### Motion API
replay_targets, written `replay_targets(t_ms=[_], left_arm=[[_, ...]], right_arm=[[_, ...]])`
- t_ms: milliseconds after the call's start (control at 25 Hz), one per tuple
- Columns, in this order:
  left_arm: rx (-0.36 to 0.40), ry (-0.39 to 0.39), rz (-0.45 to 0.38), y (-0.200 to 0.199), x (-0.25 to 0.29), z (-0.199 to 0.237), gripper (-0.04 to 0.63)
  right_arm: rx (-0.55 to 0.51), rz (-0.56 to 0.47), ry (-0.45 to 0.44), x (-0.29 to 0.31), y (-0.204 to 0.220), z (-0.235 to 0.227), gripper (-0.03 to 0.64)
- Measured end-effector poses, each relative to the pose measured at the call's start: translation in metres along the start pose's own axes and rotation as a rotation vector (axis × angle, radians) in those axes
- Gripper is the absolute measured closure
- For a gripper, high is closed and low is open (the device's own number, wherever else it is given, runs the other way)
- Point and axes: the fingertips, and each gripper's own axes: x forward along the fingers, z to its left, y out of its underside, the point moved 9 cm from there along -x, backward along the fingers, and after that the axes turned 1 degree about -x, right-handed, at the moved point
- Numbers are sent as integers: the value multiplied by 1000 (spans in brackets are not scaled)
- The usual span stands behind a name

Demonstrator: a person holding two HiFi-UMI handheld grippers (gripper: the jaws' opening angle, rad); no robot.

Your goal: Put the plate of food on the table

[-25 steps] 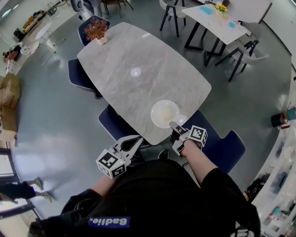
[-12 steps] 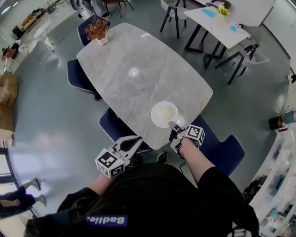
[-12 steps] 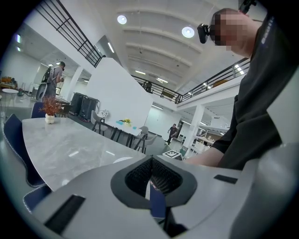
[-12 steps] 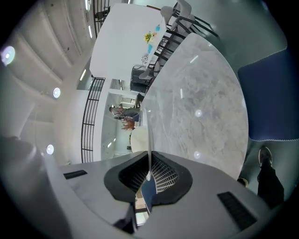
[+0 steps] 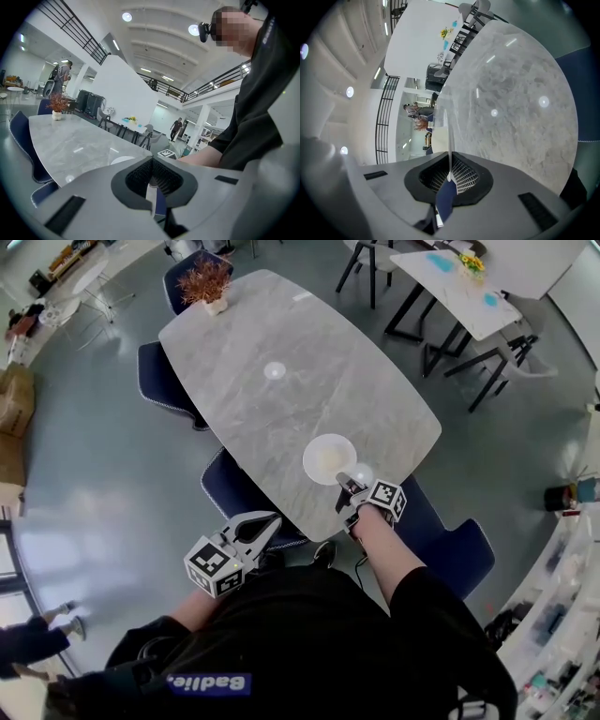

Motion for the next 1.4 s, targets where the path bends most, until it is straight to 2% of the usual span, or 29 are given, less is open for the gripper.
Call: replay_targets(t_ms=[480, 760, 1400], left_arm=[[-21, 2, 29, 3, 3, 12, 588], [-41, 0, 37, 10, 4, 18, 588], [-79, -15, 30, 18, -8, 26, 588]], right_arm=[[8, -18, 72, 51, -30, -6, 595], [55, -41, 91, 69, -40, -14, 597], [90, -48, 162, 85, -38, -19, 595]])
